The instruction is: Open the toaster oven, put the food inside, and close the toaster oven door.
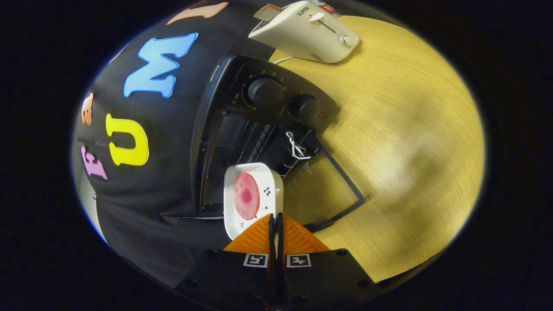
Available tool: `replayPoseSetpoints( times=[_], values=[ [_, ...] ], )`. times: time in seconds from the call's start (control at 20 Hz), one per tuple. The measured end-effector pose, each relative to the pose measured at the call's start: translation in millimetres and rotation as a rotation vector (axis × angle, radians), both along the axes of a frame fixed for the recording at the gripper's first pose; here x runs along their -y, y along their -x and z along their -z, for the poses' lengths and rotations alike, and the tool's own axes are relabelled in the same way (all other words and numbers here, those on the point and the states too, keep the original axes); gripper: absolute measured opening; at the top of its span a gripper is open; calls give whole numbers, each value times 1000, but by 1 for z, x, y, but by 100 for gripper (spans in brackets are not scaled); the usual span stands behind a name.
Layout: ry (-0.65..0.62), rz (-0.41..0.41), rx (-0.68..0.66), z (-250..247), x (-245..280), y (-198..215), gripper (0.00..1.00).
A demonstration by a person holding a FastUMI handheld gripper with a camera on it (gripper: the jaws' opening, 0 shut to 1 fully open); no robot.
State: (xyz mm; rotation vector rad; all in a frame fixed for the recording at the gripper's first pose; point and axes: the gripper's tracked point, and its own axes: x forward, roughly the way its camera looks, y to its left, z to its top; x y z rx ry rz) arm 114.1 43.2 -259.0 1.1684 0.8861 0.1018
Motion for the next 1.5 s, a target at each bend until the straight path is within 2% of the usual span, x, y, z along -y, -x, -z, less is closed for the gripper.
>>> replayPoseSetpoints(
  times=[0.5, 0.8, 1.15, 1.5],
  values=[
    [-76, 225, -8, 20, -17, -73, 2],
    [-128, 341, 12, 17, -25, -98, 2],
    [-116, 364, -3, 17, -34, -102, 2],
    [-94, 309, 34, 4, -39, -86, 10]
  ],
)
